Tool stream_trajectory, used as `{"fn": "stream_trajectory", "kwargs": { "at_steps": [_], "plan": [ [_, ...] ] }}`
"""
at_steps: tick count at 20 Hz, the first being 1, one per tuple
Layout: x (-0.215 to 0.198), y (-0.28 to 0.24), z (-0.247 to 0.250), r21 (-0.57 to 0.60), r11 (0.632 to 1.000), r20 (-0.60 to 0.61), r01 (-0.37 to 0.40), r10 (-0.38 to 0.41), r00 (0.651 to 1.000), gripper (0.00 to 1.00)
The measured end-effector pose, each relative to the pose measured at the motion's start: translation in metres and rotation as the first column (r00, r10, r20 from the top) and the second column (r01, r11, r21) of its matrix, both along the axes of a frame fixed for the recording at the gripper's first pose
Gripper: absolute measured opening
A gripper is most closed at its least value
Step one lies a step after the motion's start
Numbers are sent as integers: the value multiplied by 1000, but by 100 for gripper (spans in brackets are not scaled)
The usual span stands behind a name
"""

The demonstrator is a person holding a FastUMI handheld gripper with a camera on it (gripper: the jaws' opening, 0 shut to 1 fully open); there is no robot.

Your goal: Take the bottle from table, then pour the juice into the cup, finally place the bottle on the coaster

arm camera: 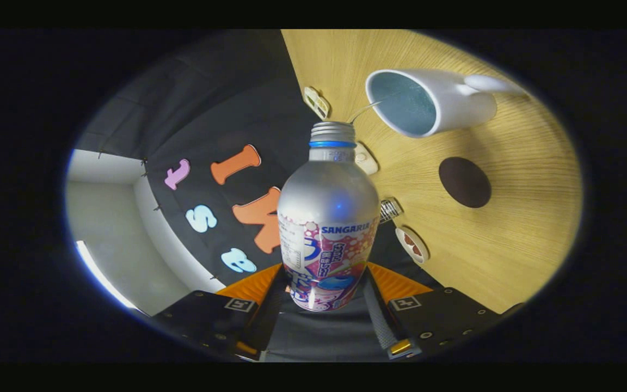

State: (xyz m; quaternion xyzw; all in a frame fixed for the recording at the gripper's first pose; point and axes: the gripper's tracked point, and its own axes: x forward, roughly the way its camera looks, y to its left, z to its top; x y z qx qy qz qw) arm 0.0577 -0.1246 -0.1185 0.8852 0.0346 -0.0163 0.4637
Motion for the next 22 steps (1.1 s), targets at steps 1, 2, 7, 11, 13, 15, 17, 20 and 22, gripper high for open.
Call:
{"fn": "stream_trajectory", "kwargs": {
  "at_steps": [1, 2, 7, 11, 13, 15, 17, 20, 22],
  "plan": [
    [1, 1, 2, 5, 1000, 2, 2, -2, 1000, 75],
    [1, 2, 3, 9, 1000, 2, 0, 0, 1000, 75],
    [4, 5, 3, 35, 999, 5, 2, -3, 1000, 75],
    [2, -2, -9, 58, 998, -13, 17, -16, 1000, 75],
    [1, -5, -14, 71, 997, -18, 29, -28, 999, 74],
    [2, -6, -21, 80, 996, -22, 36, -34, 999, 74],
    [1, -10, -21, 105, 993, -14, 49, -48, 999, 74],
    [3, -5, -25, 109, 993, -18, 46, -45, 999, 74],
    [3, -4, -25, 110, 993, -11, 46, -45, 999, 75]
  ]
}}
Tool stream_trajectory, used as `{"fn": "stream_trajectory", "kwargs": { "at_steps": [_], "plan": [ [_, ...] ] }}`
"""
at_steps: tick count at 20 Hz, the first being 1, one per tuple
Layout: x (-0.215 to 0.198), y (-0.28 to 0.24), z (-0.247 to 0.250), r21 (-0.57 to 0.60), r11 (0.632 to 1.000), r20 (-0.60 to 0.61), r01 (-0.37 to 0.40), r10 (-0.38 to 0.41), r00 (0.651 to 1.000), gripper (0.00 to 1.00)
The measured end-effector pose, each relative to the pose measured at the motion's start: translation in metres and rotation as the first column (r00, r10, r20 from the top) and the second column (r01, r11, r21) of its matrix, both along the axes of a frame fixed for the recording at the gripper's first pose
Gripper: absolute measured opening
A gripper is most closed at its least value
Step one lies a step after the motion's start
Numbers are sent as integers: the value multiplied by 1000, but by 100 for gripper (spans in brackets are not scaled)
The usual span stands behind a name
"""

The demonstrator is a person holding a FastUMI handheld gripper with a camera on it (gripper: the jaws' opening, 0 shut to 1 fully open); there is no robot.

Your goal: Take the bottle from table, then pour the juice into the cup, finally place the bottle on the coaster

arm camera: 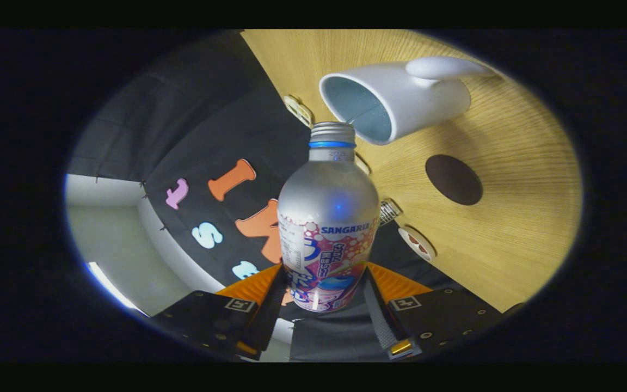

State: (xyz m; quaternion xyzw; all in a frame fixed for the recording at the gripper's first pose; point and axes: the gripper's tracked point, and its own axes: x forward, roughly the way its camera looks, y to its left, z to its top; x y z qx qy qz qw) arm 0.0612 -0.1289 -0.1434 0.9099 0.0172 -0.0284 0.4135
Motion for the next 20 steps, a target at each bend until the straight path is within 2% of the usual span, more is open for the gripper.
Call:
{"fn": "stream_trajectory", "kwargs": {
  "at_steps": [8, 12, 14, 20],
  "plan": [
    [-8, -5, -9, 25, 1000, -9, 14, -13, 1000, 75],
    [-9, -7, -9, -9, 1000, -11, 8, -8, 1000, 74],
    [-10, -13, -7, 21, 1000, -2, 23, -23, 1000, 74],
    [-6, 6, -18, -82, 996, -43, -44, 41, 998, 74]
  ]
}}
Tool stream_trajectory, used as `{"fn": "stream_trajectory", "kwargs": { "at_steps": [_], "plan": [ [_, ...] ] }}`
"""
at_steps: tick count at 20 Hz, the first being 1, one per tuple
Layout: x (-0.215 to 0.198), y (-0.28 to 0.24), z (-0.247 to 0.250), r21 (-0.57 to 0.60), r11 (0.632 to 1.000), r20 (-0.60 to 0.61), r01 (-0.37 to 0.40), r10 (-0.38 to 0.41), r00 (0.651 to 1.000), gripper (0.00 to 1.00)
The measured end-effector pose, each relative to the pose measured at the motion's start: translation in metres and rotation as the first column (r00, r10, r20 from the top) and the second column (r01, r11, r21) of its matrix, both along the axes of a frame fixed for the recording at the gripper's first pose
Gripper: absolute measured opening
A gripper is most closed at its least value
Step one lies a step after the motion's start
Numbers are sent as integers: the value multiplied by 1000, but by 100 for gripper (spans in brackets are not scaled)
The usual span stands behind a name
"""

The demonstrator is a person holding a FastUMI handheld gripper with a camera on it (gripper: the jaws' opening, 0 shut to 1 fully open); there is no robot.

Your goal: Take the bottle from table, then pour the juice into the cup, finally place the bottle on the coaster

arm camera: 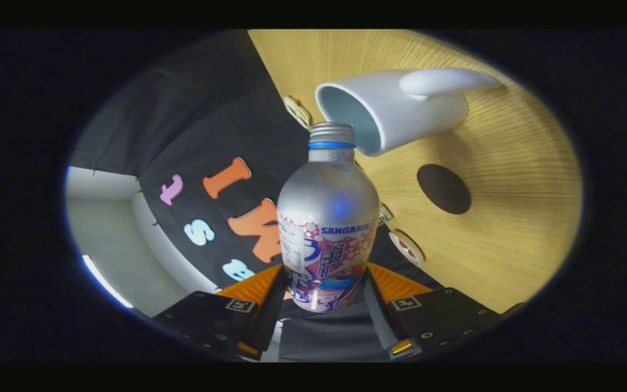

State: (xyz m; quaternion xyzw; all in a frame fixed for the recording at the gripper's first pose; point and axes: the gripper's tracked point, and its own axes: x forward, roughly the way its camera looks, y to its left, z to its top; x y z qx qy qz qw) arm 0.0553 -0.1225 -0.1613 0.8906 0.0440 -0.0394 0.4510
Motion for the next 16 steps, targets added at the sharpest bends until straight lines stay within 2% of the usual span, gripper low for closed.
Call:
{"fn": "stream_trajectory", "kwargs": {
  "at_steps": [5, 8, 10, 11, 12, 13, 15, 16],
  "plan": [
    [-4, 4, -10, -143, 990, -5, -16, 16, 1000, 74],
    [-4, 9, -24, -322, 946, -29, -30, 22, 999, 74],
    [0, 0, -22, -400, 917, -5, 14, -17, 1000, 74],
    [2, 2, -21, -460, 888, -1, 16, -19, 1000, 74],
    [5, 7, -24, -539, 842, -12, 3, -11, 1000, 74],
    [9, 9, -28, -623, 782, -31, -14, -7, 999, 74],
    [12, -8, -27, -762, 646, -19, 31, -70, 997, 74],
    [13, -5, -19, -803, 594, 8, 42, -60, 998, 74]
  ]
}}
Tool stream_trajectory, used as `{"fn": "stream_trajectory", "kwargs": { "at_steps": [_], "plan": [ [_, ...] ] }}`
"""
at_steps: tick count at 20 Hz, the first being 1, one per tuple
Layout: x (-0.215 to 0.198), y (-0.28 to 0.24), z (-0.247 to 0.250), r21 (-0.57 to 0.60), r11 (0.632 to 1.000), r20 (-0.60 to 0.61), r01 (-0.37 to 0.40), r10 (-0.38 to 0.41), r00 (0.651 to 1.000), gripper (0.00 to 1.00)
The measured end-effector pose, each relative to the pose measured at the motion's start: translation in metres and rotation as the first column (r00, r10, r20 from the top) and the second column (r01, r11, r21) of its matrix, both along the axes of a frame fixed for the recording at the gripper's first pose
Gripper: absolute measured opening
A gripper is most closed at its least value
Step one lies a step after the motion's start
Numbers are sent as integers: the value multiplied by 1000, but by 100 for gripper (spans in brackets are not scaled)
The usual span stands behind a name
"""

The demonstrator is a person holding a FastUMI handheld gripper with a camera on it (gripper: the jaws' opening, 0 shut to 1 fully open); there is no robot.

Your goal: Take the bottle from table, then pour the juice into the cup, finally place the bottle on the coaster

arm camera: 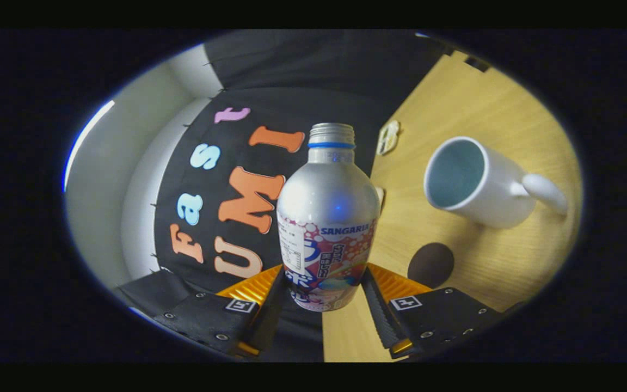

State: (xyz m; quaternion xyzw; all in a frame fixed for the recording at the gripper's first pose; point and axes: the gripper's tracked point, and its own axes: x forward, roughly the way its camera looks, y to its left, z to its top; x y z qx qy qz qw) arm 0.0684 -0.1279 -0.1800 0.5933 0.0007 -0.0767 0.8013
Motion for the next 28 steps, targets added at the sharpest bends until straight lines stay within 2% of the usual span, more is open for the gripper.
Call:
{"fn": "stream_trajectory", "kwargs": {
  "at_steps": [2, 4, 7, 10, 12, 16, 20, 23, 25, 28],
  "plan": [
    [5, 4, 5, -142, 990, -9, -3, 1, 1000, 74],
    [10, 4, 2, -305, 952, -39, -2, -10, 999, 74],
    [18, 9, 1, -525, 850, -100, -36, -19, 995, 74],
    [24, 10, -13, -672, 735, -208, -92, -68, 976, 75],
    [29, 20, -12, -717, 684, -246, -134, -68, 967, 75],
    [28, 17, -21, -805, 561, -323, -193, -141, 936, 75],
    [28, 9, -41, -854, 443, -378, -272, -170, 910, 75],
    [30, 5, -51, -871, 396, -387, -291, -186, 903, 75],
    [32, 5, -62, -868, 387, -401, -311, -176, 899, 75],
    [29, 1, -82, -851, 368, -459, -375, -171, 872, 75]
  ]
}}
